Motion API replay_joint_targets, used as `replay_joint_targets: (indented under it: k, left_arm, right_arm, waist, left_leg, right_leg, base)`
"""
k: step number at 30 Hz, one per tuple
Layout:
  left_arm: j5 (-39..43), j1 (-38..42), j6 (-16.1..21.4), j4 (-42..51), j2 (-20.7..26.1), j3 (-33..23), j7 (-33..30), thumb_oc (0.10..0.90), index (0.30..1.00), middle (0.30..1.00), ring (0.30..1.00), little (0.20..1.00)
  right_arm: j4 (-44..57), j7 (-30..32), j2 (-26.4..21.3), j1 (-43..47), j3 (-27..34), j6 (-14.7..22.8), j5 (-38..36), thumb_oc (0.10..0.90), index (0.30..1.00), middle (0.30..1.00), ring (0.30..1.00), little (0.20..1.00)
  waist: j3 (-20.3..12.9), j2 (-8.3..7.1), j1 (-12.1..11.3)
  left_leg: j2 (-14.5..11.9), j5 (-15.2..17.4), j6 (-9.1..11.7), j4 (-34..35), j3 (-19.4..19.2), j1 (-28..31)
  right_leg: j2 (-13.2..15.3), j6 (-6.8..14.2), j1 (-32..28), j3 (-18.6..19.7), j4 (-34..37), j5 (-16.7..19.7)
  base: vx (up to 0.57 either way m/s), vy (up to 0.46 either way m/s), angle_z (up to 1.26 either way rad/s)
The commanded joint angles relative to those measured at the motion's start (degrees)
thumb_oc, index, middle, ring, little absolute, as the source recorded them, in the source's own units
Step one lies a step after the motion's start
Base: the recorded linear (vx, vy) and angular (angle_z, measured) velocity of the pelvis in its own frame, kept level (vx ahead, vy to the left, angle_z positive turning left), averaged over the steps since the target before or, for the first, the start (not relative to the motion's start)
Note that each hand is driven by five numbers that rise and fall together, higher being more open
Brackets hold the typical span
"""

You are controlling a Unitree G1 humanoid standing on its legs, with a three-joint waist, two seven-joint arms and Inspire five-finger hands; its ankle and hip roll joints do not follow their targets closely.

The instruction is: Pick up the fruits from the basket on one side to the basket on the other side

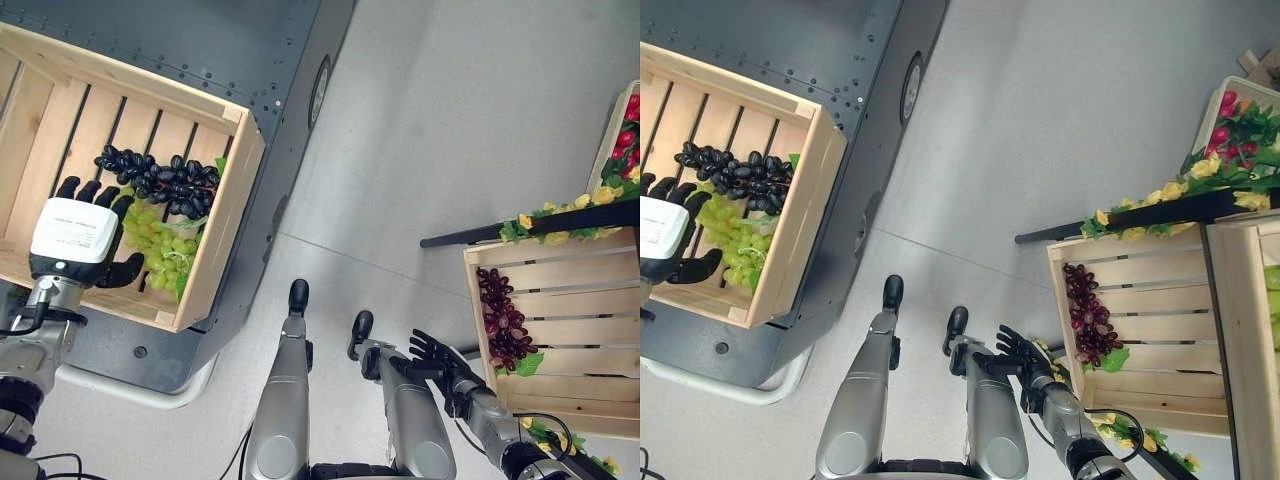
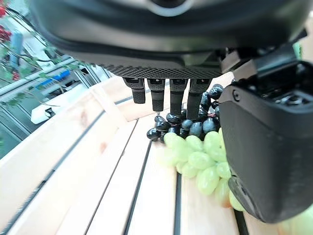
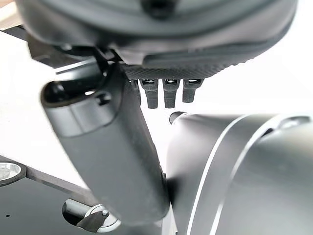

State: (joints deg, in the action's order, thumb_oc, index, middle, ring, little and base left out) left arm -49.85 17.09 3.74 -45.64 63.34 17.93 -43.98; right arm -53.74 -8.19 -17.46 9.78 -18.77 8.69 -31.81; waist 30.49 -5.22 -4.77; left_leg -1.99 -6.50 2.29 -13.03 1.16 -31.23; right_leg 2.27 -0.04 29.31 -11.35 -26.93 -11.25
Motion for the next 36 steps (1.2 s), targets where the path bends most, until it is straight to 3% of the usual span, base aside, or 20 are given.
replay_joint_targets:
  k: [1, 18, 36]
  left_arm:
    - [0.3, -0.8, -4.3, -1.1, -0.3, -6.9, -5.7, 0.8, 0.9, 0.9, 0.9, 0.9]
    - [-3.9, 0.5, -3.9, -4.0, 0.0, -4.7, -6.9, 0.8, 0.9, 0.9, 0.9, 0.9]
    - [-2.0, 10.0, -4.7, -3.0, 2.1, 1.1, -3.9, 0.8, 0.9, 0.9, 0.9, 0.9]
  right_arm:
    - [-1.5, 0.0, -3.7, -5.8, 0.1, 0.6, 2.1, 0.8, 0.9, 0.9, 0.9, 0.9]
    - [-2.0, -0.1, -4.2, -4.8, -0.1, -0.1, 2.9, 0.8, 0.9, 0.9, 0.9, 0.9]
    - [-0.4, -0.1, -3.9, -4.6, -1.6, 0.0, 1.8, 0.8, 0.9, 0.9, 0.9, 0.9]
  waist:
    - [-0.7, 3.17, -0.1]
    - [-0.7, 3.37, 0.2]
    - [-0.7, 1.47, 1.7]
  left_leg:
    - [5.0, 6.3, -2.4, -4.9, -3.7, -0.9]
    - [5.1, 6.1, -2.6, -4.4, -3.9, -0.1]
    - [4.7, 6.8, -3.2, -6.1, -4.4, -2.6]
  right_leg:
    - [-2.3, 0.3, -2.3, -2.1, 7.9, 6.1]
    - [-2.3, 0.4, -3.1, -1.8, 8.7, 6.7]
    - [-2.6, 0.9, -0.3, -0.9, 7.8, 7.7]
  base:
    - [0.0, 0.0, 0.0]
    - [0.0, 0.0, 0.0]
    - [0.0, 0.0, 0.0]
